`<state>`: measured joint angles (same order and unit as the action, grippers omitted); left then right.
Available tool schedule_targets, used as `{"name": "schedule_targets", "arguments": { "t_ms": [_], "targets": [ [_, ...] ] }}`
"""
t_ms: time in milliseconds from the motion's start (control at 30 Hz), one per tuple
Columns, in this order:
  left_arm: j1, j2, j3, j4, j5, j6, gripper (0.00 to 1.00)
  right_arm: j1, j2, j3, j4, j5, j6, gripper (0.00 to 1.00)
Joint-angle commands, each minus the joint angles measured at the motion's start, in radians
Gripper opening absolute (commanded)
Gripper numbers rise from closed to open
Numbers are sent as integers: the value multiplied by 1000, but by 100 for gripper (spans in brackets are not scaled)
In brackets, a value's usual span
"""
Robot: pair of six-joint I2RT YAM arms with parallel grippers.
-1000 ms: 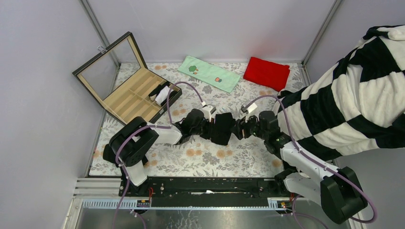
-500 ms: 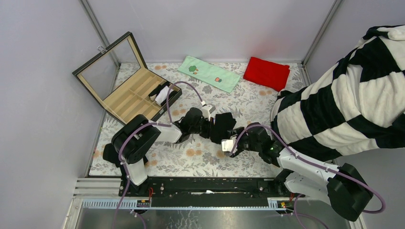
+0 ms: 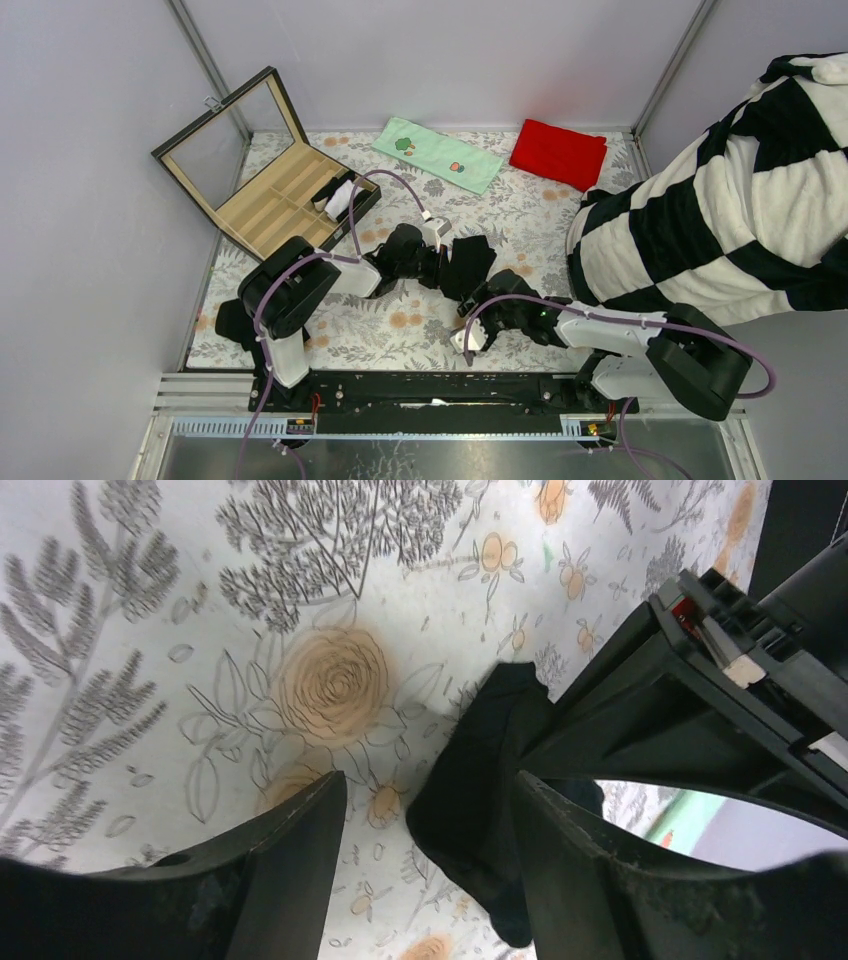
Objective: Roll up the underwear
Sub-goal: Roll the underwear to the center of the board.
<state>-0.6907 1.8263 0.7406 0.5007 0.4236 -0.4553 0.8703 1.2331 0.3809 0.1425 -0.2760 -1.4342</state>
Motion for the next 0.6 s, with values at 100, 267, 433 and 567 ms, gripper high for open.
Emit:
{"name": "schedule_targets", "arguments": {
  "t_ms": [100,267,433,567],
  "targets": [
    [4,80,-26,-129,-28,65,17,10,82,35,66,141,-154,68],
    [3,80,-29,-129,-26,69,17,10,132,44,66,172,-174,68],
    [5,79,-29,-129,-23,69,17,6,158,41,63,195,-178,66],
    [8,81,-31,-127,-23,67,17,1,167,35,78,196,-155,48]
  ]
}}
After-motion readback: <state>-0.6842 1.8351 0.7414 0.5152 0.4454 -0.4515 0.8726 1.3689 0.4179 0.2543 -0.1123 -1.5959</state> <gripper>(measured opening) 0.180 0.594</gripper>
